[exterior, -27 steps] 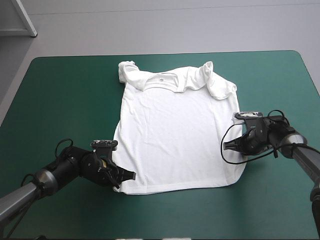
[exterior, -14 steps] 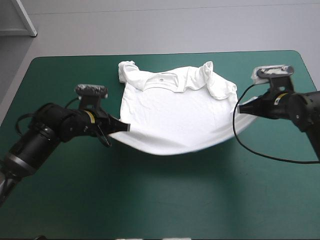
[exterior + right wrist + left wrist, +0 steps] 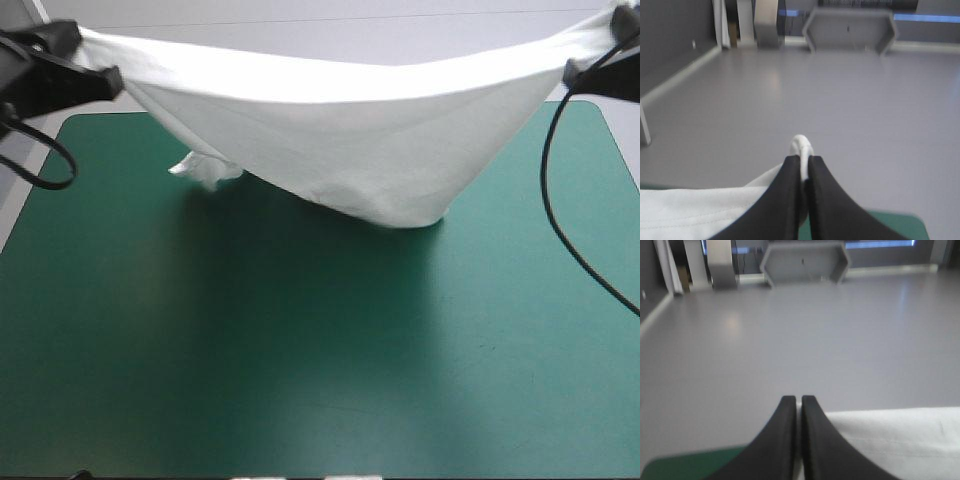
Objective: Fold the cloth
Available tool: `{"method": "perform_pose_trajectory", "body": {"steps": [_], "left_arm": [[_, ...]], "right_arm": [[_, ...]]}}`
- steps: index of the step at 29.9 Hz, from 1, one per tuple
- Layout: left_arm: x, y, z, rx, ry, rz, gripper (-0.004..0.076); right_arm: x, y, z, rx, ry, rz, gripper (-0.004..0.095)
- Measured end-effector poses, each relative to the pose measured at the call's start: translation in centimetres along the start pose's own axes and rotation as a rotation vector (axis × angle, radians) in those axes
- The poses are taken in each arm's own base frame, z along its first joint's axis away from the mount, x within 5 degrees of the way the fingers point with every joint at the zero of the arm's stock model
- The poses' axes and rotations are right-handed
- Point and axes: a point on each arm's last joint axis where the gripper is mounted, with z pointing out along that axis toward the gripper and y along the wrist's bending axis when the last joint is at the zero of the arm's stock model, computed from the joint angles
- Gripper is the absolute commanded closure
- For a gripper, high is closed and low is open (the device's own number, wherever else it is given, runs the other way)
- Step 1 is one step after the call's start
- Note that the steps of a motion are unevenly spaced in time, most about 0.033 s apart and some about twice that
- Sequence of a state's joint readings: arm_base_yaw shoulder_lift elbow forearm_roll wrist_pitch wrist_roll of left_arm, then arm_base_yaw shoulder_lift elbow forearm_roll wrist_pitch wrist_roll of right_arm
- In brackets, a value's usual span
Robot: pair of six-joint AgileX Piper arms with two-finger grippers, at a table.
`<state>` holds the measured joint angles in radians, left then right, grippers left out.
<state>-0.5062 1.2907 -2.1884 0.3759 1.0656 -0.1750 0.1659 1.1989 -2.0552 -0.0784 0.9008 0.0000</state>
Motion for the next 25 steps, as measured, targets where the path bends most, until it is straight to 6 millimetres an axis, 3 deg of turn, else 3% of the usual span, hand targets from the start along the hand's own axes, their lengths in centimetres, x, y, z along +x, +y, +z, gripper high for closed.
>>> {"method": "perform_pose_trajectory", "body": {"steps": [5, 10, 15, 17, 19, 21, 24, 25], "left_arm": [[-3.9, 1.2, -3.7, -0.003, -0.24, 0.041, 0.0734], [-5.9, 2.5, -7.6, -0.017, -0.405, 0.039, 0.0734], [-6.8, 3.8, -11.7, -0.035, -0.511, 0.048, 0.0734], [-6.8, 4.1, -12.5, -0.045, -0.53, 0.065, 0.0734], [-6.9, 4.1, -12.3, -0.061, -0.532, 0.082, 0.0734], [-6.8, 3.7, -10.9, -0.074, -0.507, 0.103, 0.0734], [-6.4, 2.4, -6.8, -0.07, -0.425, 0.132, 0.0734], [-6.0, 1.7, -4.6, -0.065, -0.379, 0.146, 0.0734]], "right_arm": [[-4.4, -0.4, -3.4, 0.01, -0.269, -0.017, 0.0926], [-7.6, -0.8, -8.1, 0.022, -0.481, -0.014, 0.0926], [-9.2, -0.9, -12.5, 0.007, -0.617, 0.006, 0.0926], [-9.4, -0.8, -13.2, -0.012, -0.631, 0.018, 0.0926], [-9.4, -0.7, -13.1, -0.032, -0.625, 0.028, 0.0926], [-9.2, -0.4, -11.8, -0.063, -0.591, 0.043, 0.0926], [-8.7, 0.0, -8.4, -0.094, -0.52, 0.055, 0.0926], [-8.3, 0.3, -6.5, -0.104, -0.482, 0.059, 0.0926]]}}
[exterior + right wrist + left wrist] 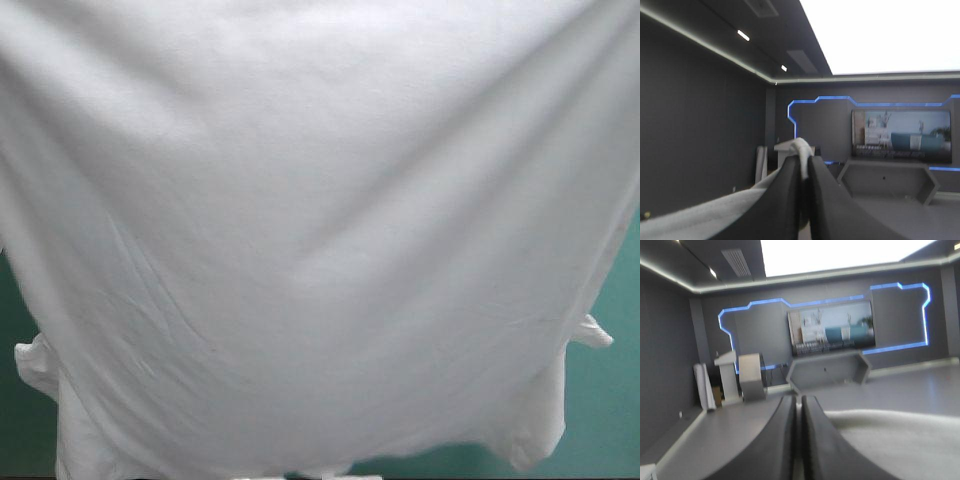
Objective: Fold the cloth
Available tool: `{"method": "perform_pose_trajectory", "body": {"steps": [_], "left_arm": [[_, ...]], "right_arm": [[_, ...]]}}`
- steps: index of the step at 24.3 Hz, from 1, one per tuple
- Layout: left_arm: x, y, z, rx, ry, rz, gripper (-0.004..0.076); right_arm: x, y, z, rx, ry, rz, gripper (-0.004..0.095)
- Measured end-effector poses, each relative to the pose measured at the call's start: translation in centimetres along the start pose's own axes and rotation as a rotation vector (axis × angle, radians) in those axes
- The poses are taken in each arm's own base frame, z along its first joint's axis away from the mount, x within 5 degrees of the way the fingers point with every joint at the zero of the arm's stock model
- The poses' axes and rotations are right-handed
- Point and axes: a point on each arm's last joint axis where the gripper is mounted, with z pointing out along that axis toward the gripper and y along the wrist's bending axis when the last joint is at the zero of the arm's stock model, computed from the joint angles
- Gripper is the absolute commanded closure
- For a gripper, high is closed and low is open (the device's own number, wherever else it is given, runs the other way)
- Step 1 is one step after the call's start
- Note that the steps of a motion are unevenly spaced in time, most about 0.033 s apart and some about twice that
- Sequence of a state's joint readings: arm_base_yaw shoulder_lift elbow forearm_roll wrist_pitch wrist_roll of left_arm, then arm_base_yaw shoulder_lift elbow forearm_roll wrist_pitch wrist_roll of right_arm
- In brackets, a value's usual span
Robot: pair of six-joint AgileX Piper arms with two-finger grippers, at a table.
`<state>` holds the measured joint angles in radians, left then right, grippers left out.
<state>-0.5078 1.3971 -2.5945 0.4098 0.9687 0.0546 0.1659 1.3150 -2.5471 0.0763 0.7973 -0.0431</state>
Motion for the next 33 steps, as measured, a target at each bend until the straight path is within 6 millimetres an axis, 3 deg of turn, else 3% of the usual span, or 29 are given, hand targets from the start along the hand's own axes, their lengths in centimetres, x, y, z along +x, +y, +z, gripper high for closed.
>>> {"method": "perform_pose_trajectory", "body": {"steps": [6, 9, 12, 15, 20, 22, 23, 24, 26, 29, 33], "left_arm": [[6.0, -5.3, 8.7, 0.079, 0.171, 0.019, 0.0734], [7.9, -6.6, 11.0, 0.097, 0.192, 0.011, 0.0734], [8.3, -6.2, 11.6, 0.076, 0.194, 0.0, 0.0734], [6.7, -4.0, 10.4, 0.016, 0.132, -0.015, 0.0734], [3.7, -2.3, 7.8, -0.031, 0.017, 0.02, 0.0734], [3.8, -1.8, 7.7, -0.081, 0.031, 0.062, 0.0734], [4.5, -1.9, 8.3, -0.092, 0.077, 0.078, 0.0734], [5.7, -2.3, 9.1, -0.087, 0.136, 0.081, 0.0734], [9.1, -4.0, 11.8, -0.041, 0.29, 0.076, 0.0734], [17.8, -7.9, 16.9, 0.058, 0.6, 0.088, 0.0734], [27.5, -11.4, 20.5, 0.13, 0.881, 0.089, 0.0734]], "right_arm": [[7.1, -0.4, 7.6, -0.005, 0.159, 0.02, 0.0926], [9.4, -0.5, 9.9, -0.008, 0.175, 0.031, 0.0926], [10.3, -0.6, 10.8, -0.01, 0.18, 0.038, 0.0926], [8.3, -0.5, 9.7, -0.011, 0.104, 0.03, 0.0926], [5.1, -0.3, 7.5, -0.013, -0.001, 0.003, 0.0926], [5.4, -0.4, 7.4, -0.009, 0.045, -0.011, 0.0926], [6.5, -0.4, 7.9, -0.008, 0.11, -0.014, 0.0926], [8.0, -0.5, 8.5, -0.01, 0.183, -0.014, 0.0926], [13.4, -0.6, 10.8, -0.014, 0.426, -0.004, 0.0926], [26.4, -0.8, 14.1, -0.022, 0.901, 0.044, 0.0926], [37.6, -0.8, 14.2, -0.018, 1.231, 0.095, 0.0926]]}}
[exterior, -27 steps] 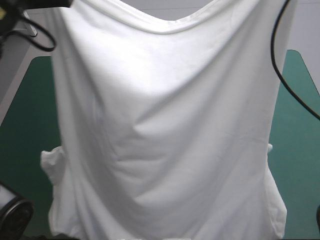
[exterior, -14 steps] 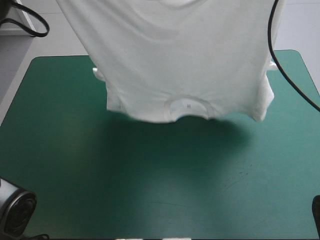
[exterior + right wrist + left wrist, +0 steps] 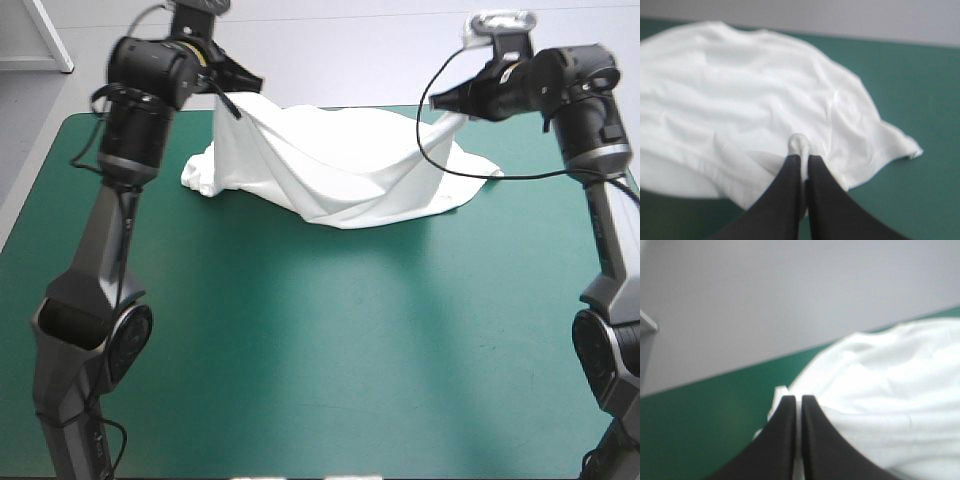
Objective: Fold the cloth
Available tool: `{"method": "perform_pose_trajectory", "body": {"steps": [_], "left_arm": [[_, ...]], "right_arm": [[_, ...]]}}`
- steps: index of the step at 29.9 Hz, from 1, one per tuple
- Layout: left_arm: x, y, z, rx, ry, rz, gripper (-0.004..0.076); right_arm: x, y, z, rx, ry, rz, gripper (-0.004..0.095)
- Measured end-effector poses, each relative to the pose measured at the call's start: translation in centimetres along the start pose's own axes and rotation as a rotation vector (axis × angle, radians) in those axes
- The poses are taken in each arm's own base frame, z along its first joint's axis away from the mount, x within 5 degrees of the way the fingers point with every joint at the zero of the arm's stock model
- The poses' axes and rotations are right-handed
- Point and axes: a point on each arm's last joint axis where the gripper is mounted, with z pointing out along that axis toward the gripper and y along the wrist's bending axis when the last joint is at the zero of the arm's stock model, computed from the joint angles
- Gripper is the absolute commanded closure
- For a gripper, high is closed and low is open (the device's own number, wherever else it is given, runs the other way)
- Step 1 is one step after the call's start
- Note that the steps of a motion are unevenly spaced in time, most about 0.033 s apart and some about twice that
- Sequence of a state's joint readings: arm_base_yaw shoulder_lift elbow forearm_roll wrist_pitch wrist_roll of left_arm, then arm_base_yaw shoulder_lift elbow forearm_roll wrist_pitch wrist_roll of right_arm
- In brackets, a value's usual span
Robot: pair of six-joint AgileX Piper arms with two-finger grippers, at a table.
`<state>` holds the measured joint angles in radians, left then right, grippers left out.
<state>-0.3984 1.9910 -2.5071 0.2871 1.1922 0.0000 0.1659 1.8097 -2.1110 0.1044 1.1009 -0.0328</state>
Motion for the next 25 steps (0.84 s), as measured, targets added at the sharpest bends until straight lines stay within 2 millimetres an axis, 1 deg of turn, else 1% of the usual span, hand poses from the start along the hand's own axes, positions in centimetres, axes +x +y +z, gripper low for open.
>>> {"method": "perform_pose_trajectory", "body": {"steps": [1, 3, 4, 6, 8, 11, 14, 17, 19, 22, 24, 25], "left_arm": [[1.0, -0.8, 2.3, 0.025, 0.063, 0.004, 0.0734], [2.9, -2.0, 5.7, 0.069, 0.174, 0.005, 0.0734], [3.9, -2.6, 7.1, 0.094, 0.224, -0.002, 0.0734], [5.1, -3.3, 8.5, 0.128, 0.285, -0.008, 0.0734], [5.7, -3.7, 8.8, 0.152, 0.319, -0.007, 0.0734], [5.5, -3.3, 7.3, 0.156, 0.323, -0.001, 0.0734], [5.2, -2.6, 5.0, 0.155, 0.307, 0.004, 0.0734], [5.8, -2.1, 2.7, 0.161, 0.324, -0.002, 0.0734], [7.1, -2.0, 1.2, 0.174, 0.363, -0.013, 0.0734], [10.0, -2.0, -1.1, 0.201, 0.445, -0.026, 0.0734], [12.0, -1.9, -3.0, 0.218, 0.481, -0.032, 0.0734], [13.2, -1.8, -4.2, 0.23, 0.493, -0.038, 0.0734]], "right_arm": [[1.1, -0.2, 1.9, 0.001, 0.061, 0.01, 0.0926], [3.2, -0.4, 4.2, 0.004, 0.15, 0.021, 0.0926], [4.2, -0.5, 4.8, 0.007, 0.183, 0.024, 0.0926], [5.8, -0.6, 4.9, 0.013, 0.21, 0.027, 0.0926], [7.7, -0.8, 4.3, 0.03, 0.24, 0.019, 0.0926], [10.1, -0.9, 1.8, 0.062, 0.256, -0.006, 0.0926], [12.3, -0.8, -1.6, 0.081, 0.259, -0.023, 0.0926], [14.3, -0.5, -5.4, 0.084, 0.276, -0.029, 0.0926], [15.6, -0.4, -7.7, 0.09, 0.301, -0.032, 0.0926], [17.1, -0.1, -10.3, 0.089, 0.331, -0.031, 0.0926], [17.9, 0.0, -11.5, 0.09, 0.33, -0.026, 0.0926], [18.3, 0.0, -12.0, 0.086, 0.324, -0.019, 0.0926]]}}
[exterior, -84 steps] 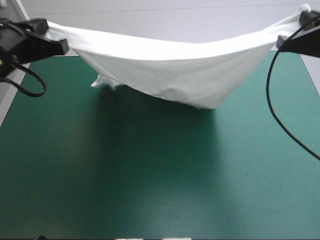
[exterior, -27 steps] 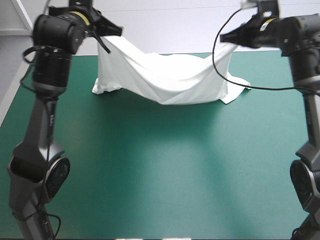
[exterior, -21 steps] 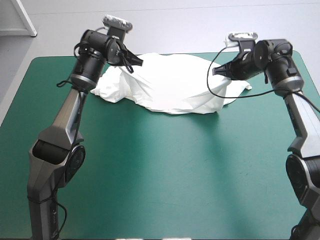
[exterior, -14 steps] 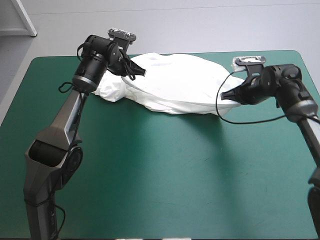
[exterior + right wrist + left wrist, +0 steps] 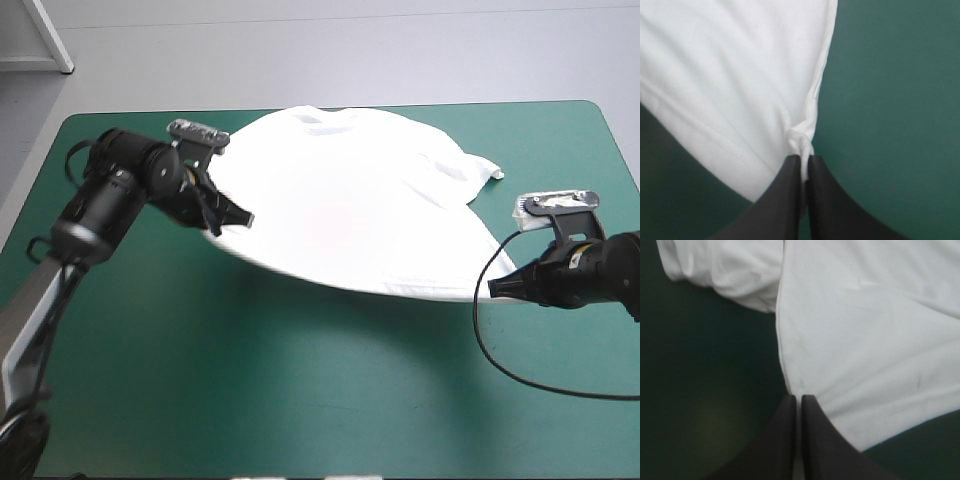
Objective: Fold the cloth
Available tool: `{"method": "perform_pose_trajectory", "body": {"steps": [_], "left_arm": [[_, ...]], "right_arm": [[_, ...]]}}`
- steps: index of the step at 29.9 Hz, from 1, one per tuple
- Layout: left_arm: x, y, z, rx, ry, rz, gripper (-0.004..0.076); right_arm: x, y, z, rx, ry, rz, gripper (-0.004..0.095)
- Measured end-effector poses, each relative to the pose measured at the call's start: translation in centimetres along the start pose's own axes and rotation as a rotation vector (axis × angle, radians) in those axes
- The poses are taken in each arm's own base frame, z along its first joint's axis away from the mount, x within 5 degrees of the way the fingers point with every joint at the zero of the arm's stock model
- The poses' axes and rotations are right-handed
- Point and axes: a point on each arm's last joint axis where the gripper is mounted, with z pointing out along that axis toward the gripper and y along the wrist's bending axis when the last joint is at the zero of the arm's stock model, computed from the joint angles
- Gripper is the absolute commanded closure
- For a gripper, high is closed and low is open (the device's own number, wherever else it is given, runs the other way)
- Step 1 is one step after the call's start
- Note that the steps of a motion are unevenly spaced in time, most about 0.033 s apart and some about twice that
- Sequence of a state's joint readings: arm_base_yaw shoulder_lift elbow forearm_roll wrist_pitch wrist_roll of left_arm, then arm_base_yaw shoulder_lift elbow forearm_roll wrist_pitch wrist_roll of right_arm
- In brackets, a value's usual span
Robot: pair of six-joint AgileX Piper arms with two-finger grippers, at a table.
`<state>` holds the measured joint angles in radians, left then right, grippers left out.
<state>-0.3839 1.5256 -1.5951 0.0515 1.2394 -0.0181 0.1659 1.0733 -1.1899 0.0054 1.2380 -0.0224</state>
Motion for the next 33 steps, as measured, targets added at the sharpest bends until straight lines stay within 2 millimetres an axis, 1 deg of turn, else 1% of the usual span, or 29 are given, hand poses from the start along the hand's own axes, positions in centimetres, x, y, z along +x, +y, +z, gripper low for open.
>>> {"method": "perform_pose_trajectory", "body": {"steps": [3, 6, 9, 11, 12, 15, 16, 18, 22, 23, 24, 25, 26, 27, 28, 29, 31, 32, 33], "left_arm": [[4.9, -0.2, -1.8, 0.027, 0.023, -0.037, 0.0734], [10.4, -0.2, -3.3, 0.039, 0.039, -0.083, 0.0734], [15.2, -0.2, -3.8, 0.046, 0.047, -0.129, 0.0734], [18.1, -0.2, -3.8, 0.045, 0.046, -0.155, 0.0734], [19.8, -0.3, -3.7, 0.053, 0.045, -0.169, 0.0734], [23.0, -0.5, -3.1, 0.071, 0.052, -0.199, 0.0734], [23.9, -0.6, -2.6, 0.079, 0.068, -0.206, 0.0734], [25.2, -0.8, -1.2, 0.087, 0.123, -0.215, 0.0734], [26.3, -1.0, 0.9, 0.079, 0.223, -0.217, 0.0733], [26.4, -0.9, 1.1, 0.076, 0.236, -0.217, 0.0731], [26.4, -0.9, 1.3, 0.073, 0.244, -0.216, 0.0722], [26.3, -0.9, 1.4, 0.071, 0.246, -0.215, 0.0699], [26.2, -0.9, 1.5, 0.072, 0.244, -0.215, 0.067], [26.2, -0.9, 1.5, 0.072, 0.24, -0.214, 0.0622], [26.1, -0.9, 1.5, 0.072, 0.235, -0.214, 0.0567], [26.1, -0.9, 1.5, 0.075, 0.232, -0.215, 0.0505], [26.1, -1.0, 1.5, 0.077, 0.231, -0.216, 0.0372], [26.1, -1.0, 1.5, 0.081, 0.232, -0.218, 0.0324], [26.1, -1.0, 1.5, 0.082, 0.23, -0.219, 0.0274]], "right_arm": [[1.7, 0.1, -0.7, -0.006, -0.012, 0.018, 0.0926], [3.5, 0.3, -0.6, -0.022, -0.002, 0.03, 0.0926], [5.4, 0.5, 0.2, -0.041, 0.036, 0.037, 0.0926], [6.8, 0.5, 1.2, -0.045, 0.078, 0.04, 0.0926], [7.6, 0.6, 2.1, -0.046, 0.118, 0.041, 0.0926], [9.4, 0.6, 4.1, -0.046, 0.206, 0.044, 0.0926], [9.9, 0.6, 4.7, -0.046, 0.233, 0.044, 0.0926], [10.7, 0.6, 5.5, -0.046, 0.271, 0.045, 0.0926], [11.4, 0.6, 6.1, -0.049, 0.299, 0.048, 0.0906], [11.5, 0.7, 6.2, -0.053, 0.301, 0.035, 0.0864], [11.5, 0.7, 6.3, -0.059, 0.303, 0.028, 0.0792], [11.5, 0.8, 6.3, -0.064, 0.304, 0.025, 0.0692], [11.5, 0.8, 6.3, -0.068, 0.304, 0.023, 0.0565], [11.5, 0.8, 6.3, -0.073, 0.304, 0.023, 0.0455], [11.5, 0.9, 6.3, -0.076, 0.303, 0.024, 0.0289], [11.5, 0.9, 6.3, -0.077, 0.301, 0.025, 0.017], [11.4, 0.9, 6.3, -0.077, 0.291, 0.025, 0.0021], [11.3, 0.9, 6.3, -0.076, 0.282, 0.026, -0.0021], [11.2, 0.9, 6.4, -0.076, 0.269, 0.026, -0.0031]]}}
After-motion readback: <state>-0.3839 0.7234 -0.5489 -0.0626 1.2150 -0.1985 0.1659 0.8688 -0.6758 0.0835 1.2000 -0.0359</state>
